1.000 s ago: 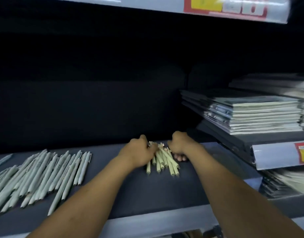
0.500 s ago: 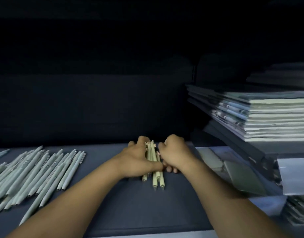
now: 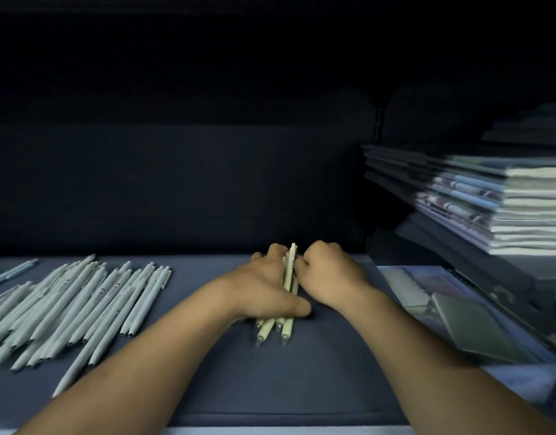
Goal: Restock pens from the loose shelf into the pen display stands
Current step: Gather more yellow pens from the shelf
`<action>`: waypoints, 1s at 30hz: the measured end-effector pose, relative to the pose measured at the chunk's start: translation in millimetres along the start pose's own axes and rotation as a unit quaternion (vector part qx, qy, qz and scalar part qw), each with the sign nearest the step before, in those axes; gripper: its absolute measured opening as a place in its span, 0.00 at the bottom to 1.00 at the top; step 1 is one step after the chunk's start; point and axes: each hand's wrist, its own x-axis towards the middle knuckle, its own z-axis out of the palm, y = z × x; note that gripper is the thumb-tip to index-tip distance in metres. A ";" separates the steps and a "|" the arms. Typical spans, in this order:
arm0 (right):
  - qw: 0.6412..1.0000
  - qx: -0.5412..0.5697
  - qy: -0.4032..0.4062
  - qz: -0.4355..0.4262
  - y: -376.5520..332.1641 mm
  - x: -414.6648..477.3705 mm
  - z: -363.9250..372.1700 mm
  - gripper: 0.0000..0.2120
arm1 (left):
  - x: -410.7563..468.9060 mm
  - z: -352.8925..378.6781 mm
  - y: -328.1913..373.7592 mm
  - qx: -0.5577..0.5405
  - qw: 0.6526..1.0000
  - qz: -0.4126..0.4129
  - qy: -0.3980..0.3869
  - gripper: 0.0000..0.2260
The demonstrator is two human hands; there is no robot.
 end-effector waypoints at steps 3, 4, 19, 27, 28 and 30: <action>1.000 0.024 -0.012 -0.006 1.2 0.6 0.3 0.19 | -1.8 3.6 -0.4 0.022 1.000 -0.015 -0.001 0.33; 0.999 0.042 -0.020 -0.004 2.5 0.9 0.4 0.19 | -1.7 5.6 -1.0 0.059 0.998 -0.009 -0.003 0.33; 0.937 0.338 0.085 -0.009 -0.4 6.0 -6.8 0.19 | 12.5 -5.7 -9.2 -0.293 0.928 0.057 0.221 0.04; 0.857 0.511 -0.013 -0.073 -36.9 -20.5 -24.7 0.15 | 9.1 5.2 1.7 -0.456 0.864 0.164 0.135 0.07; 0.855 0.513 -0.007 -0.070 -37.4 -20.9 -26.4 0.14 | 9.5 6.5 0.9 -0.468 0.858 0.173 0.120 0.08; 0.849 0.525 -0.008 -0.060 -36.5 -20.4 -29.8 0.13 | 8.4 8.6 2.6 -0.477 0.852 0.189 0.106 0.07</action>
